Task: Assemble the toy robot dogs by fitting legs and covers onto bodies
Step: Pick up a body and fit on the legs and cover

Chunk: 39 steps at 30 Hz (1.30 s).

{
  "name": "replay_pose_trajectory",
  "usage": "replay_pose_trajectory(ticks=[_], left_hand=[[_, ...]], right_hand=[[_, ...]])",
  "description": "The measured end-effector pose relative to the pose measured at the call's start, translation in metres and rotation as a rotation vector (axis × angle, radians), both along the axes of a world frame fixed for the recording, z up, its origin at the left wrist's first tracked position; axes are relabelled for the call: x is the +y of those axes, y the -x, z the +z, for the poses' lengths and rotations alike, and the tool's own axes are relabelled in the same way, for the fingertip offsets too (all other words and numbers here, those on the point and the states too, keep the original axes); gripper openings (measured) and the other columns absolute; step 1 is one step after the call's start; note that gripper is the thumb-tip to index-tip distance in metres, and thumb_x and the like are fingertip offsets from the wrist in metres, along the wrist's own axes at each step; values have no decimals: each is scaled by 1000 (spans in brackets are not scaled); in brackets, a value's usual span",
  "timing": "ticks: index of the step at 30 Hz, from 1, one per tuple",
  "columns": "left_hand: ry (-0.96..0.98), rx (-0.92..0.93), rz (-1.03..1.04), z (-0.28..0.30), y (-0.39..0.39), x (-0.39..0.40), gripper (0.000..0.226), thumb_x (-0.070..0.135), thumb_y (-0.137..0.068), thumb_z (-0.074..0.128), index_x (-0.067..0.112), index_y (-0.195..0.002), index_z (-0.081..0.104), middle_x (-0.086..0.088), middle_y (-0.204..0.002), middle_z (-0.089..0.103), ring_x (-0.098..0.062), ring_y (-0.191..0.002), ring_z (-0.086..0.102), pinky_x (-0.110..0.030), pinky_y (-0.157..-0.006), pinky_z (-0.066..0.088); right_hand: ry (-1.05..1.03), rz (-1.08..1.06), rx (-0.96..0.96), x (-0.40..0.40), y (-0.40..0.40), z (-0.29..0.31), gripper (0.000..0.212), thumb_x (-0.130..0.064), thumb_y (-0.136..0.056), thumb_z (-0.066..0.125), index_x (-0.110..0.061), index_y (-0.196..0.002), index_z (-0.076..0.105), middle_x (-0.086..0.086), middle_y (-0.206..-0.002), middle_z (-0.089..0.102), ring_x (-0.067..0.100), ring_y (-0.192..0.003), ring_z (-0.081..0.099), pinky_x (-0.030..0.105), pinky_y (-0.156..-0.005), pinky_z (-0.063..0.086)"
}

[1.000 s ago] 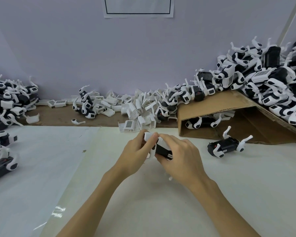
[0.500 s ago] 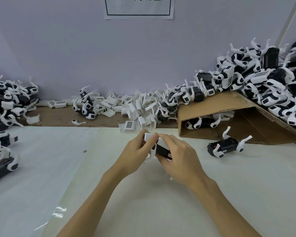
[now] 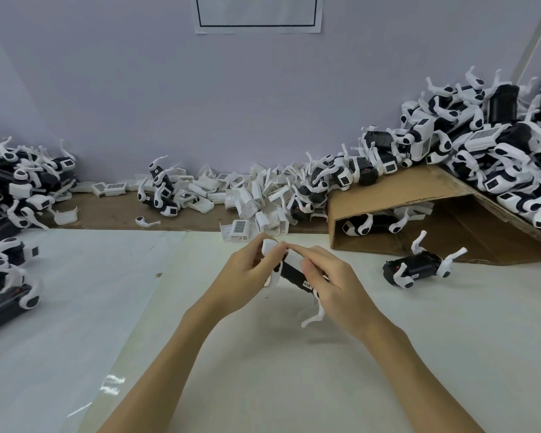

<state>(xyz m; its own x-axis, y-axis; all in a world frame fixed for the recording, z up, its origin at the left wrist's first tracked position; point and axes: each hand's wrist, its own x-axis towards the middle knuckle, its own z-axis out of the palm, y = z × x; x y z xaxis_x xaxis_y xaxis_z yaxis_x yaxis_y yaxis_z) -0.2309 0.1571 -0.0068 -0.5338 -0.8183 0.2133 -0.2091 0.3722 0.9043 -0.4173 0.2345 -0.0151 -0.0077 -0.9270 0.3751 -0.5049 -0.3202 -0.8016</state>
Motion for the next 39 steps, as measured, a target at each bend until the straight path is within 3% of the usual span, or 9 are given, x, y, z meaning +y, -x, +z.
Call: replay_pose_trajectory(ticks=[4, 9, 17, 19, 23, 27, 31, 35, 39], left_hand=[[14, -24, 7, -2, 1, 1, 53, 79, -91, 44, 30, -99, 60, 10, -79, 66, -10, -69, 55, -35, -67, 46], [-4, 0, 3, -3, -1, -1, 41, 75, -94, 45, 35, -89, 57, 8, -74, 60, -13, -66, 50, -38, -65, 42], [-40, 26, 10, -4, 0, -3, 42, 74, -94, 48, 34, -88, 58, 3, -73, 59, -17, -63, 48, -37, -61, 43], [-28, 25, 8, -2, -1, -1, 40, 75, -93, 48, 36, -84, 58, 6, -72, 58, -15, -64, 49, -29, -61, 43], [55, 92, -57, 5, -8, 0, 36, 60, -97, 58, 28, -108, 69, 8, -91, 69, -9, -80, 62, -18, -74, 47], [209, 21, -99, 10, -10, 4, 29, 52, -98, 59, 42, -124, 70, 16, -124, 70, -11, -112, 63, -14, -92, 45], [269, -13, 22, 10, -16, 3, 47, 65, -93, 64, 49, -136, 59, 25, -142, 57, -4, -138, 43, -29, -114, 33], [180, -106, 82, 5, -16, -2, 46, 71, -81, 72, 53, -123, 66, 28, -124, 61, -8, -133, 44, -32, -113, 36], [186, -131, 139, 2, -15, -5, 56, 71, -81, 64, 41, -129, 67, 16, -127, 63, -20, -135, 41, -32, -111, 33]], right_hand=[[-12, 19, 61, 3, 3, 5, 38, -18, -113, 43, -26, -146, 60, -24, -98, 59, 5, -96, 60, 9, -83, 43], [44, -91, 485, 10, -5, 5, 57, -58, -99, 49, -40, -153, 43, -24, -121, 55, 12, -104, 60, 31, -89, 52], [137, -263, 531, 5, -17, -1, 44, -37, -95, 73, -32, -137, 60, -14, -112, 72, 18, -93, 59, 29, -81, 47], [83, -175, 411, 7, -11, 1, 45, -43, -96, 72, -34, -139, 62, -17, -116, 73, 11, -103, 63, 27, -89, 50], [-310, 161, -253, 10, 9, 26, 46, -51, -109, 43, -23, -138, 65, -8, -122, 75, 4, -119, 66, 33, -108, 47], [-372, 266, -182, 12, 20, 23, 44, -35, -109, 53, 7, -113, 64, 27, -102, 65, 21, -94, 61, 53, -87, 47], [-173, 60, -237, 7, 13, 17, 20, -31, -93, 80, -21, -109, 73, -7, -98, 74, 18, -84, 73, 30, -71, 58], [155, -117, 160, 3, 7, 10, 31, -42, -83, 86, -28, -107, 73, -15, -99, 70, 11, -100, 65, 21, -93, 45], [160, -163, 310, 1, 13, 6, 24, -37, -96, 74, -23, -115, 73, -15, -105, 70, 6, -108, 54, 33, -110, 32]])
